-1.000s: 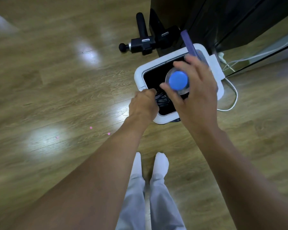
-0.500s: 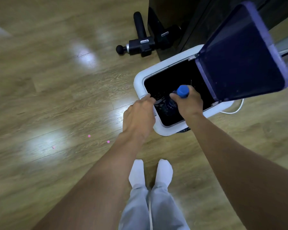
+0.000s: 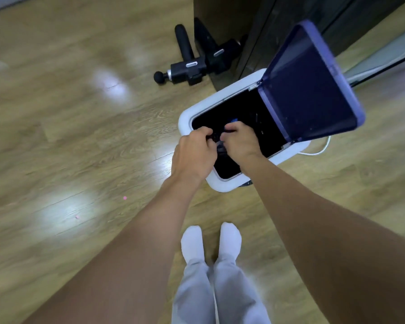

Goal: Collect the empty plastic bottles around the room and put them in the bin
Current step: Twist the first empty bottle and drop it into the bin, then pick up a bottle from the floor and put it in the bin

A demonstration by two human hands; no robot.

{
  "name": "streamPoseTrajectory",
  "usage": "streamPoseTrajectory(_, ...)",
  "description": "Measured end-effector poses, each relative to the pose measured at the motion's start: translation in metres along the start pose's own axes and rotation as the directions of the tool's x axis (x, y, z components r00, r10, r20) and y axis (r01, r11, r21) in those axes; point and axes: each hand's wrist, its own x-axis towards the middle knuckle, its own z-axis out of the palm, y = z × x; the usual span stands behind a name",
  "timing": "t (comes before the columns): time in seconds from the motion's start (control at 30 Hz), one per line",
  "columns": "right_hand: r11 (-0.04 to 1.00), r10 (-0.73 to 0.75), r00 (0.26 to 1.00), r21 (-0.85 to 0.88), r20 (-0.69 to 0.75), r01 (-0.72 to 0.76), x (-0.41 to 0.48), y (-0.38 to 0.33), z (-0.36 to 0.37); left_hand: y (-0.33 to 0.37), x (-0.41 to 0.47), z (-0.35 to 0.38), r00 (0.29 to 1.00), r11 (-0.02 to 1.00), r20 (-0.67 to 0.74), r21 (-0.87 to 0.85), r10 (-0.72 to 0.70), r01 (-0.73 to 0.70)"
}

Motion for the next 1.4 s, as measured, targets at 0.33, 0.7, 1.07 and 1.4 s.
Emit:
streamPoseTrajectory(0.33,0.914,-0.303,0.929,0.212,-0.211,0.346,-0.21,-0.122,-0.153,0.171,-0.105,-0.142,0.98,0.893,-0.02,-0.407,0.2,-0.19)
streamPoseTrajectory(0.7,0.659,-0.454,0.611,0.217,-0.649,0.72,-0.461,-0.193,-0.369,0.387,-0.309,-0.274,0.674,0.573,-0.102,-0.443,0.731,-0.689)
streamPoseTrajectory(1.07,0.664,-0.318,0.239,-0.036,-0.918,0.747,-0.659,-0.052,-0.538,0.55,-0.529,-0.189,0.263,0.198,-0.033,-0.574,0.964,-0.795)
streamPoseTrajectory(1.4,0.77,-0.134,0.061,-0.065,-0.989,0.635,-0.8,0.124,-0.627,0.627,-0.712,-0.033,0.03,0.083,0.086,-0.738,0.996,-0.67)
